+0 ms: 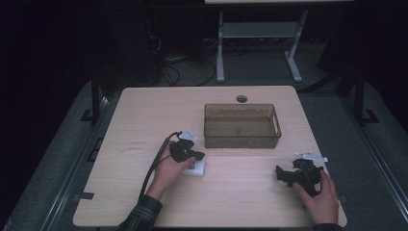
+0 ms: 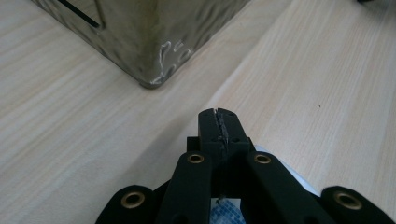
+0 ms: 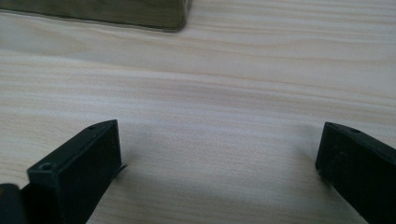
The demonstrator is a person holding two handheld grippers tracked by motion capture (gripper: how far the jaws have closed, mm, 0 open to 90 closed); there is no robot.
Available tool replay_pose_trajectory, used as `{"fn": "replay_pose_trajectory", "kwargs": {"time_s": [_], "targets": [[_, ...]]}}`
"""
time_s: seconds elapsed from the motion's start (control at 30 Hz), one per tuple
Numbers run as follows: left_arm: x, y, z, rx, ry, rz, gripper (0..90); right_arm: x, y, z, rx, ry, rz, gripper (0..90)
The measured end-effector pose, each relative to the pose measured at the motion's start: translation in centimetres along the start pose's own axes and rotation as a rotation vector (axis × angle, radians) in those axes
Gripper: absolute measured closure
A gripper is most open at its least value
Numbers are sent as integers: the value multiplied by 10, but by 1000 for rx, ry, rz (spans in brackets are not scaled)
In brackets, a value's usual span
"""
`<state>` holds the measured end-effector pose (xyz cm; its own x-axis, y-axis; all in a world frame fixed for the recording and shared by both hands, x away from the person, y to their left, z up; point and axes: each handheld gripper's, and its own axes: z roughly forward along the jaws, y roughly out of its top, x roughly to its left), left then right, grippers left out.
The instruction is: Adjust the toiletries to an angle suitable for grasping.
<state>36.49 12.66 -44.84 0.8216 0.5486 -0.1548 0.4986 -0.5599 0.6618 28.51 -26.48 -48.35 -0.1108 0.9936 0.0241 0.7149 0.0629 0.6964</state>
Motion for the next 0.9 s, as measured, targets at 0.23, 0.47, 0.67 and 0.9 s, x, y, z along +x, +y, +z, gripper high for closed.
{"fn": "replay_pose_trajectory", "kwargs": {"time_s": [0.23, 0.47, 0.67, 0.9], "targets": [[-8, -3, 4, 40, -5, 14, 899, 0, 0, 0, 0, 1, 0, 0], [-14, -6, 2, 56, -4, 22, 899, 0, 0, 0, 0, 0, 0, 0], [-16, -11, -3, 57, -21, 17, 899, 0, 0, 0, 0, 0, 0, 0], [-24, -16, -8, 65, -42, 27, 899, 0, 0, 0, 0, 1, 0, 0]]}}
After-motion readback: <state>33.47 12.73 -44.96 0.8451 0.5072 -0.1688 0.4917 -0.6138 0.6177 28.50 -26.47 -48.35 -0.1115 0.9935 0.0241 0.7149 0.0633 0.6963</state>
